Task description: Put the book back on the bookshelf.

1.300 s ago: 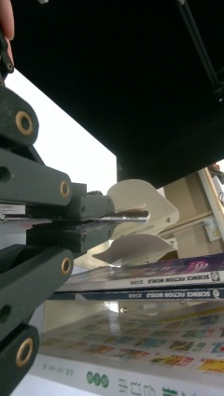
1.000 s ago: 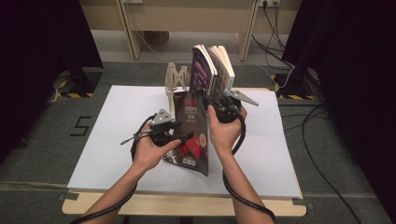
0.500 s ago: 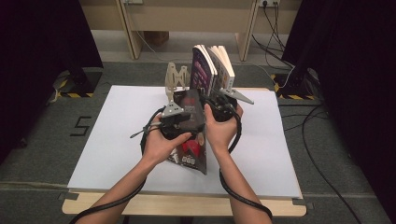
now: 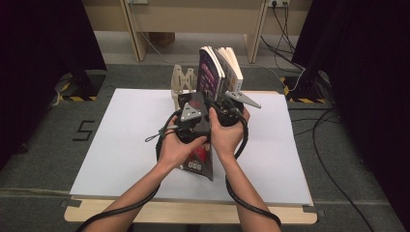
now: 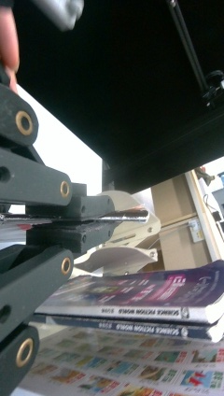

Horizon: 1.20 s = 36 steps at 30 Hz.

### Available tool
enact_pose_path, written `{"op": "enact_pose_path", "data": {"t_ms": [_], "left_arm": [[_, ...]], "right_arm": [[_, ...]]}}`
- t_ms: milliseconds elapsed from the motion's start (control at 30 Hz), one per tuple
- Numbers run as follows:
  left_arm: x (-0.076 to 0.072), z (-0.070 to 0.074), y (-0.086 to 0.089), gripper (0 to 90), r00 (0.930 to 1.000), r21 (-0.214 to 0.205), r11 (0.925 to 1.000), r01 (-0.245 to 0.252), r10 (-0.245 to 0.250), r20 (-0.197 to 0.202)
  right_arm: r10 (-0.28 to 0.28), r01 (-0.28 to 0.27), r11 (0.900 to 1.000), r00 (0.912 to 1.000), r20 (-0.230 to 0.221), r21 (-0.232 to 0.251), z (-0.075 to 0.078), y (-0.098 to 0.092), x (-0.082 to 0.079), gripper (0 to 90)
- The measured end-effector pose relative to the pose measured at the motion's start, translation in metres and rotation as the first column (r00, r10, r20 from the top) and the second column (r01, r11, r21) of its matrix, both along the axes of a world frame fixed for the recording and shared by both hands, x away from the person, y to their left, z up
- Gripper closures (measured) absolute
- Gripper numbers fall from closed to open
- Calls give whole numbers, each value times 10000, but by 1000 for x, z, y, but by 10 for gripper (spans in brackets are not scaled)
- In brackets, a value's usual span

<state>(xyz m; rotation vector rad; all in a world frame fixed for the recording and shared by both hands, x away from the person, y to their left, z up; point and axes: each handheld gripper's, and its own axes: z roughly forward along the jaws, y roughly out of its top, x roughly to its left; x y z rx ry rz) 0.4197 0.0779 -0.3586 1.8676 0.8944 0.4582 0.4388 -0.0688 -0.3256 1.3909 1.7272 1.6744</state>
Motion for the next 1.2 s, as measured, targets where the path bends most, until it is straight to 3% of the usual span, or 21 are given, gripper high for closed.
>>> {"op": "enact_pose_path", "data": {"t_ms": [167, 367, 533, 733, 867, 1033, 1200], "left_arm": [[-3, 6, 4, 356, 9983, 228, 9996, -169, 156, 556], [0, 4, 12, 419, 9949, 295, 9979, -569, 542, 849], [-1, -2, 16, 468, 9926, 382, 9964, -759, 719, 975], [-2, -11, 14, 500, 9912, 464, 9943, -955, 907, 965], [0, -12, 13, 465, 9877, 221, 9923, -1215, 1187, 1014], [5, -19, 14, 455, 9914, 90, 9922, -1244, 1240, 413], [5, -23, 16, 527, 9898, 121, 9904, -1381, 1375, 379]], "right_arm": [[42, -44, 9999, 9997, 258, 95, 9, 4, -4, 876], [125, -120, 9999, 9964, 838, -61, 19, 9, -11, 876], [116, -103, 9998, 9956, 930, -143, 18, 12, -14, 877], [132, -107, 9995, 9965, 826, -305, 10, 16, -15, 876], [121, -90, 9993, 9962, 857, -363, 8, 17, -16, 876], [273, -236, 9989, 9954, 919, -401, 8, 19, -19, 876], [409, -370, 9984, 9950, 910, -438, 8, 22, -20, 875]]}}
